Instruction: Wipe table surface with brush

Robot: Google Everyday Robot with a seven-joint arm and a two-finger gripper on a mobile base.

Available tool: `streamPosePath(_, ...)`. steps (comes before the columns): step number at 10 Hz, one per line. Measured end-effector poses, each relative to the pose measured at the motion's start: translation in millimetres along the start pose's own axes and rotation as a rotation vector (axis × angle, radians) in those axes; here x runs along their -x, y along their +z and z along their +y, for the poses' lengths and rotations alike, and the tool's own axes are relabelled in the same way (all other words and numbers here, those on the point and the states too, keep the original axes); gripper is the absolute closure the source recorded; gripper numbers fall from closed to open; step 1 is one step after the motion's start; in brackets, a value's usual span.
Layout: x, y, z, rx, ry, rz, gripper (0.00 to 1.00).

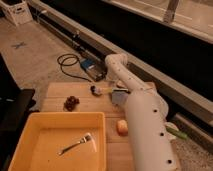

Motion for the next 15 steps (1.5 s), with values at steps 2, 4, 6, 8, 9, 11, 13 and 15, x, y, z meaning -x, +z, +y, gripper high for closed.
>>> streamPosePath(2, -1, 7, 22, 0.022, 0.011, -0.012, 0.91)
streamPosePath(4, 5, 9, 65, 0.037, -0.003, -0.035, 0.91)
streamPosePath(6, 28, 7, 95, 0.043, -0.040, -0.066, 0.91)
streamPosePath(8, 43, -1, 106, 0.036, -0.073, -0.076, 0.91)
streamPosePath(9, 44, -6, 108, 0.026, -0.082, -0.070, 0.91)
streamPosePath(11, 45, -20, 107, -0.005, -0.091, -0.045, 0.91)
streamPosePath(13, 44, -24, 96, -0.028, -0.098, -0.023, 0.91)
streamPosePath(15, 44, -19, 88, -0.030, -0.107, 0.003, 0.91)
